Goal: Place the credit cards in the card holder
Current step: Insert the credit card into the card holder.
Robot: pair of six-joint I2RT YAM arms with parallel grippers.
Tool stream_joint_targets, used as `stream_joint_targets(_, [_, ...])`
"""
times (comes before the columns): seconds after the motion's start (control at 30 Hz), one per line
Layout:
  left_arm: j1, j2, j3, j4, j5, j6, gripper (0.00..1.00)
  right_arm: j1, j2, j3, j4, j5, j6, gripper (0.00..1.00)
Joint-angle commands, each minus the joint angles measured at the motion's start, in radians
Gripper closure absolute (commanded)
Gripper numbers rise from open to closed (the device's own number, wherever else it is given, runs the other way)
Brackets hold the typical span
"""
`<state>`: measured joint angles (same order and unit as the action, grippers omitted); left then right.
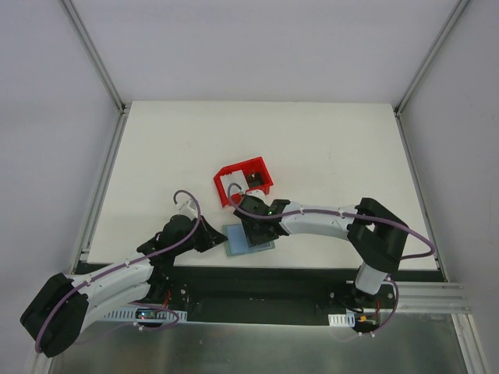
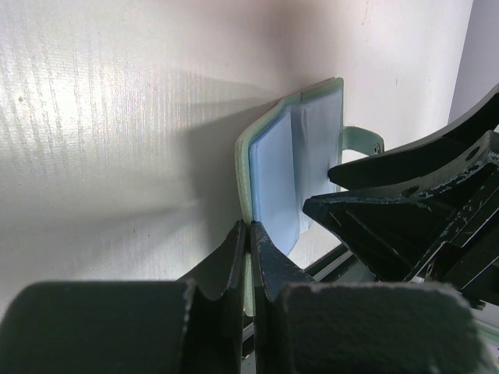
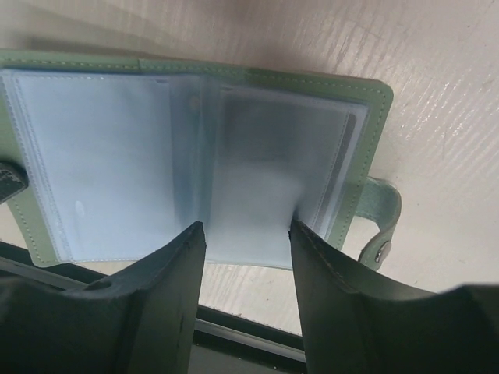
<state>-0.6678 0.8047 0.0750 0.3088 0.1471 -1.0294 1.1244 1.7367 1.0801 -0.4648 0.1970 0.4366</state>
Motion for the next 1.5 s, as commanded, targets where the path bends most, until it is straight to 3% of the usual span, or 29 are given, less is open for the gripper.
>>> stream_joint_targets(0.0, [-0.003, 0.002, -0.004, 0.012, -0.018, 0.011, 1.00, -0.018, 0.024, -0.031, 0.041, -0.063, 0.027, 0.51])
stream_joint_targets(0.23, [-0.003, 0.002, -0.004, 0.009, -0.018, 0.011, 1.00, -0.032, 0.032, -0.040, 0.124, -0.145, 0.004, 0.68])
stream_joint_targets(0.53, [-0.003, 0.040, -0.006, 0.015, -0.021, 0.005, 1.00, -0.034, -0.046, -0.080, 0.343, -0.294, -0.035, 0.62])
stream_joint_targets(1.1, [-0.003, 0.082, -0.026, 0.018, -0.055, -0.020, 1.00, 0.005, -0.081, -0.065, 0.571, -0.587, -0.128, 0.54])
stream_joint_targets(1.2, [-0.003, 0.079, -0.024, 0.013, -0.057, -0.020, 1.00, 0.005, -0.135, -0.094, 0.575, -0.539, -0.142, 0.54])
stream_joint_targets(1.4, [-0.003, 0.057, -0.032, 0.000, -0.063, -0.020, 1.00, -0.020, -0.345, -0.216, 0.470, -0.149, -0.135, 0.51])
stream_joint_targets(1.47, [-0.003, 0.051, -0.030, -0.004, -0.064, -0.018, 1.00, -0.058, -0.359, -0.239, 0.441, -0.163, -0.115, 0.51])
